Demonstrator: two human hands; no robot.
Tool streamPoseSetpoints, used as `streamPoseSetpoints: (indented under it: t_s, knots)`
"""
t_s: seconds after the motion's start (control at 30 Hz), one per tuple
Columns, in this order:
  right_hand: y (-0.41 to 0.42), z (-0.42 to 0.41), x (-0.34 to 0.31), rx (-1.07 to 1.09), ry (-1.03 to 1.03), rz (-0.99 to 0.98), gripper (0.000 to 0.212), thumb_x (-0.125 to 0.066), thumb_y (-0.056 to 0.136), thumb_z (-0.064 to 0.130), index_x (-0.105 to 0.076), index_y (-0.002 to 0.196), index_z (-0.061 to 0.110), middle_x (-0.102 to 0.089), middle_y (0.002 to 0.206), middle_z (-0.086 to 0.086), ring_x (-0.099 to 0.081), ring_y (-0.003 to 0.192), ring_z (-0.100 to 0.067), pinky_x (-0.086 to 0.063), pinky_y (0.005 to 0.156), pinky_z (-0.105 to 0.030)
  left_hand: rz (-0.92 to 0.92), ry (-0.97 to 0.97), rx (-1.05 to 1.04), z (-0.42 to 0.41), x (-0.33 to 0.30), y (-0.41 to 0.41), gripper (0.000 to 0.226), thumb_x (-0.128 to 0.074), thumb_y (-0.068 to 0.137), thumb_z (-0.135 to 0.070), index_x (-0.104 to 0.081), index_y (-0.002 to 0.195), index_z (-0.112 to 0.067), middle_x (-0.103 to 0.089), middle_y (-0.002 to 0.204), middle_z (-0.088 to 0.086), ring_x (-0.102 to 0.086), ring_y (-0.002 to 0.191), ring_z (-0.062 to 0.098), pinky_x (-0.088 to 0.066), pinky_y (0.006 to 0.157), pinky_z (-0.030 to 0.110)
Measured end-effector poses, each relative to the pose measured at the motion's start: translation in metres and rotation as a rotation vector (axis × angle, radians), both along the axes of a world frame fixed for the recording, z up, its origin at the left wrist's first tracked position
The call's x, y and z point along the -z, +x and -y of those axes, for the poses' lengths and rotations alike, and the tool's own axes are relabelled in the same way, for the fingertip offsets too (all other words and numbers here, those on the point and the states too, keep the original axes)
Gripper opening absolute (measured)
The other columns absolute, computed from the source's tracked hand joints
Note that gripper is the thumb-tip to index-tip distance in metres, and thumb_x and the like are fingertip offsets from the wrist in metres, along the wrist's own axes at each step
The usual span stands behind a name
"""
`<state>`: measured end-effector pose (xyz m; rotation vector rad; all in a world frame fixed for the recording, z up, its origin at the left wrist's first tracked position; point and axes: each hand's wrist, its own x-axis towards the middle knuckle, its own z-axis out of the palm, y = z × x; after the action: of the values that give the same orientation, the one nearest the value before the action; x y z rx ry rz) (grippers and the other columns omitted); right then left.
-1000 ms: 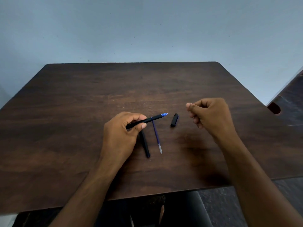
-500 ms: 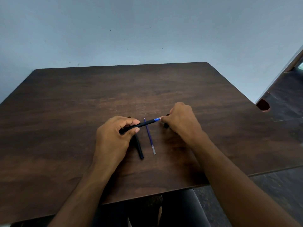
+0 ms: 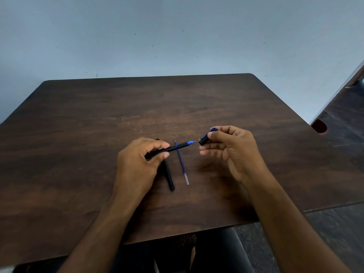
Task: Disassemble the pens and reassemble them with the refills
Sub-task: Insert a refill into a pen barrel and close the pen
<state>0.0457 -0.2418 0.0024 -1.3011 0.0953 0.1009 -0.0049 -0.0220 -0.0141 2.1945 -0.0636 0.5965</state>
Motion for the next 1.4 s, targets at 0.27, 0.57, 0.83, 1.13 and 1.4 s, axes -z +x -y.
streamPoseSetpoints:
  t_s: [0.27,0.57,0.83,1.13,1.4]
  knots:
    - [-0.011,-0.009,0.004,0.027,0.122,0.037,0.014,-0.067,0.091,-0.002,-0.062,0.104,-0.004,-0.076,0.09,-0.027,-0.077,0.077,-0.039,-0.063,0.068,-0.042,-0.002,-0.009,-0.006,0.0,0.001,0.0,0.028,-0.084,0.076,-0.007,-0.078,0.099,-0.022,-0.072,0.094,-0.012,-0.065,0.094,-0.001,-0.044,0.084,0.005]
    - [-0.009,-0.013,0.005,0.021,0.134,0.017,0.015,-0.066,0.091,-0.003,-0.061,0.105,-0.004,-0.077,0.091,-0.027,-0.077,0.078,-0.038,-0.063,0.067,-0.041,-0.011,0.006,-0.01,0.0,-0.002,-0.001,0.026,-0.083,0.076,-0.009,-0.078,0.098,-0.022,-0.072,0.094,-0.013,-0.064,0.093,-0.002,-0.042,0.083,0.003]
    - [-0.013,-0.02,0.009,0.002,0.048,0.022,0.019,-0.073,0.086,0.001,-0.069,0.104,-0.003,-0.078,0.089,-0.02,-0.077,0.078,-0.035,-0.064,0.069,-0.038,0.004,-0.001,-0.018,0.001,-0.003,-0.001,0.026,-0.084,0.076,-0.009,-0.079,0.098,-0.021,-0.073,0.094,-0.011,-0.065,0.092,-0.001,-0.045,0.084,0.006]
    - [-0.015,-0.017,0.013,0.056,-0.088,0.12,0.012,-0.075,0.088,0.01,-0.079,0.095,0.001,-0.077,0.081,-0.021,-0.075,0.075,-0.032,-0.063,0.071,-0.037,0.033,0.02,-0.011,0.001,-0.003,-0.002,0.025,-0.084,0.076,-0.012,-0.078,0.098,-0.023,-0.072,0.094,-0.014,-0.065,0.092,-0.002,-0.044,0.083,0.004]
    - [-0.011,-0.022,0.018,0.087,-0.123,0.159,0.012,-0.08,0.082,0.012,-0.079,0.091,0.003,-0.078,0.078,-0.018,-0.077,0.073,-0.034,-0.062,0.076,-0.045,0.031,-0.002,-0.011,0.0,-0.003,-0.002,0.027,-0.084,0.076,-0.011,-0.078,0.099,-0.023,-0.07,0.093,-0.017,-0.064,0.095,-0.006,-0.043,0.084,0.003]
